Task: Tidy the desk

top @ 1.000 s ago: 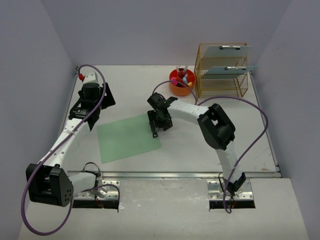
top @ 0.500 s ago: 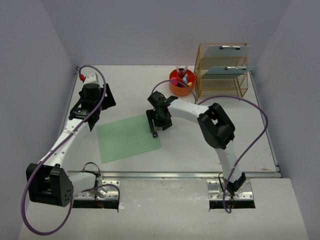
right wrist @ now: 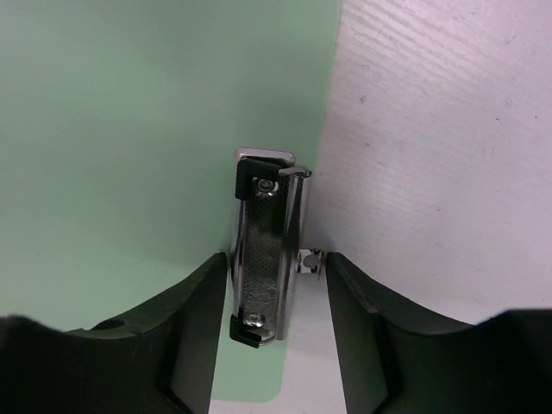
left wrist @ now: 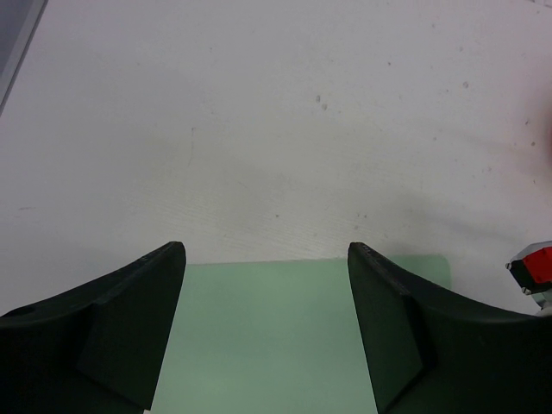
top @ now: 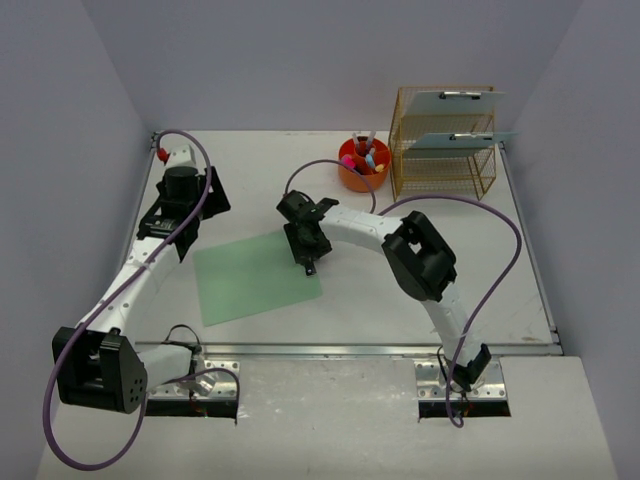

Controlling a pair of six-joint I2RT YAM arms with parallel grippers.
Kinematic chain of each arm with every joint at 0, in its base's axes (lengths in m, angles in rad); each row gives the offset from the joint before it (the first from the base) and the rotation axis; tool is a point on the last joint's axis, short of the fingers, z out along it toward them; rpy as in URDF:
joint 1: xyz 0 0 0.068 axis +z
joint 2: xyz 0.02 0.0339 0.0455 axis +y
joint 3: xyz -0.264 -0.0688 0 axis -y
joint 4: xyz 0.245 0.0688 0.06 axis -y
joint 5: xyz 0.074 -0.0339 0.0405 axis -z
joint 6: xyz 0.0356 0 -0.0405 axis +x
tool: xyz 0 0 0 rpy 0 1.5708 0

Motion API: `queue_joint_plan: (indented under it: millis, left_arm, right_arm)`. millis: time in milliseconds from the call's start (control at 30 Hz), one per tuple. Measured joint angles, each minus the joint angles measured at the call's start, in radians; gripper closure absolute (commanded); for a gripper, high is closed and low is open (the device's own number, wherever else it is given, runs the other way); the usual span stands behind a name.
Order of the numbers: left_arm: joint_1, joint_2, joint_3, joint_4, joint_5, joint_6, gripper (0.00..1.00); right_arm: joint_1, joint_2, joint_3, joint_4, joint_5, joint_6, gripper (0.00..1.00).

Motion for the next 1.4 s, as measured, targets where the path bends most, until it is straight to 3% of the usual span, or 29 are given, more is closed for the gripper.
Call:
queue_joint_plan:
  millis: [133,233,700,1267,1333,1367,1400]
  left_arm:
    - [0.009,0.0,0.0,0.0,-0.003,0.006,0.26]
    - [0.017,0.0,0.0,0.001,-0.003,0.013,0.26]
    - [0.021,0.025,0.001,0.007,0.003,0.019,0.26]
    - [0.022,0.041,0.071,-0.046,0.003,0.019,0.25]
    - [0.022,0.041,0.073,-0.047,0.002,0.019,0.14]
    - [0.022,0.041,0.074,-0.048,0.001,0.019,0.14]
    - [0.022,0.041,0.074,-0.05,0.0,0.02,0.05]
  right_arm:
    - [0.008,0.004,0.003,0.012,-0.001,0.006,0.91]
    - [0.011,0.0,-0.004,0.015,0.007,0.005,1.0]
    - [0.005,-0.063,-0.096,0.063,0.01,-0.068,1.0]
    - [-0.022,-0.417,-0.268,0.115,0.186,-0.387,1.0]
    - [-0.021,-0.461,-0.278,0.139,0.204,-0.422,1.0]
    - [-0.021,-0.482,-0.284,0.151,0.213,-0.441,1.0]
    - [-0.021,-0.502,-0.292,0.163,0.22,-0.458,1.0]
